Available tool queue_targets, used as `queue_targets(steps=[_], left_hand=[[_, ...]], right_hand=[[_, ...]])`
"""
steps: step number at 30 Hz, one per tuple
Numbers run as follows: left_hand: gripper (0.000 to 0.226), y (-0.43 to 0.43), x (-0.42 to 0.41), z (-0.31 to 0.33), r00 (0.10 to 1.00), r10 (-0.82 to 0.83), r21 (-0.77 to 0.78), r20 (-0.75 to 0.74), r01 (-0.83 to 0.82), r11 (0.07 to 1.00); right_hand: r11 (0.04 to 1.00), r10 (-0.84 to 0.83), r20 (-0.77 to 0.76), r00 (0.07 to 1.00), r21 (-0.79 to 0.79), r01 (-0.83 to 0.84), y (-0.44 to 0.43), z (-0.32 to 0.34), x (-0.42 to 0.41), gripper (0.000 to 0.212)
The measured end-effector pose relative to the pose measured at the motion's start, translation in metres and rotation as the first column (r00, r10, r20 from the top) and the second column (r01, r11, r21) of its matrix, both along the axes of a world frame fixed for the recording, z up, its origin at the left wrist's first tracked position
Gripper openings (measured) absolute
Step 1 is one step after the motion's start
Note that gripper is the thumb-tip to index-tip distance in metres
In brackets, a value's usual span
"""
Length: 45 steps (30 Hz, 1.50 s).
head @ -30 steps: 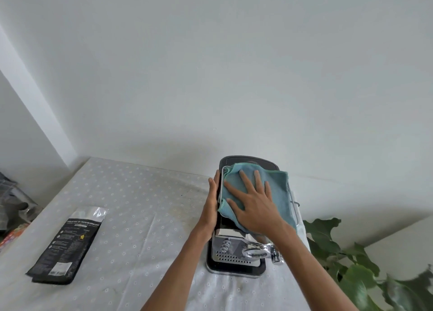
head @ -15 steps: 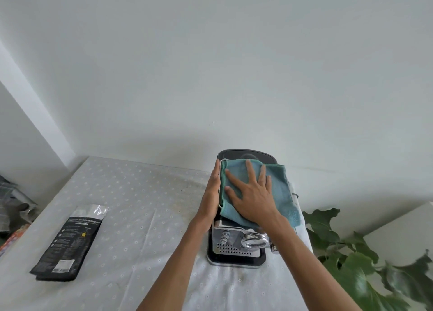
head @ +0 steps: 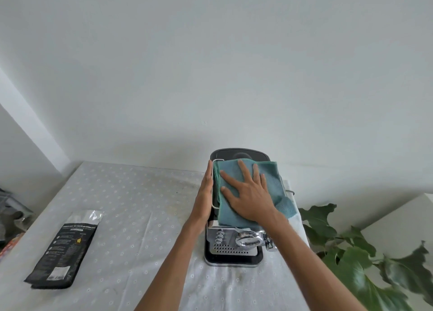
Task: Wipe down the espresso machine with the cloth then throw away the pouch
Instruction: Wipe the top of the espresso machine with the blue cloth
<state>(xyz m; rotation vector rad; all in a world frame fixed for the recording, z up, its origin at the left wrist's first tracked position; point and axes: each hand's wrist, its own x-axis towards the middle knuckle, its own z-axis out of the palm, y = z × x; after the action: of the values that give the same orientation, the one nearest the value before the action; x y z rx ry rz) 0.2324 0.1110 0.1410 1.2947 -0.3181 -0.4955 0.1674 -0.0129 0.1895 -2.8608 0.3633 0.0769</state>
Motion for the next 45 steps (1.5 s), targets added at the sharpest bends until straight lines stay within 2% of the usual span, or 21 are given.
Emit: queue_targets(steps=[2,7,12,16,21,25,30,36,41,45], left_hand=[[0.055,0.001,-0.001,0.002,1.0,0.002,0.019,0.014,-0.002,1.0],[0.048,0.0,-0.003,0.004,0.998,0.028,0.058,0.049,-0.031,0.998],[0.049,-0.001,-0.002,-0.003,0.999,0.035,-0.023,-0.02,-0.036,0.999],[0.047,-0.001,-0.003,-0.008,0.998,0.039,-0.081,-0.041,-0.042,0.996],[0.047,-0.006,-0.004,-0.002,0.994,0.04,-0.105,-0.1,-0.051,0.993],[0.048,-0.004,-0.007,-0.001,0.993,0.053,-0.13,-0.107,-0.067,0.989],[0.049,-0.005,-0.008,0.002,0.989,0.079,-0.07,-0.123,-0.088,0.994],[0.054,-0.003,-0.007,-0.001,0.989,0.041,-0.095,-0.142,-0.055,0.994],[0.056,-0.003,-0.01,0.0,0.992,0.053,-0.067,-0.114,-0.061,0.996],[0.056,-0.002,-0.009,-0.001,0.994,0.032,-0.075,-0.109,-0.04,0.996]], right_hand=[[0.999,-0.027,-0.002,1.0,-0.021,0.027,0.009,0.002,0.01,0.053],[0.987,0.157,0.007,0.988,-0.025,-0.157,-0.006,-0.002,-0.024,0.054],[1.0,-0.012,0.019,1.0,0.001,0.012,0.003,0.001,0.001,0.053],[0.999,0.023,0.045,0.999,-0.047,-0.021,0.014,-0.006,-0.017,0.052],[0.997,-0.075,0.053,0.996,-0.008,0.076,0.017,-0.001,0.0,0.053],[0.999,-0.025,0.035,0.999,-0.027,0.026,0.018,-0.006,-0.012,0.05],[1.0,0.0,0.019,1.0,-0.016,0.0,0.009,0.0,0.005,0.051],[0.998,0.052,0.028,0.998,-0.032,-0.051,0.01,-0.004,-0.006,0.048],[0.993,-0.119,0.024,0.993,0.023,0.118,0.007,-0.002,-0.005,0.054],[0.999,-0.023,0.035,0.999,-0.042,0.024,0.014,-0.006,-0.015,0.053]])
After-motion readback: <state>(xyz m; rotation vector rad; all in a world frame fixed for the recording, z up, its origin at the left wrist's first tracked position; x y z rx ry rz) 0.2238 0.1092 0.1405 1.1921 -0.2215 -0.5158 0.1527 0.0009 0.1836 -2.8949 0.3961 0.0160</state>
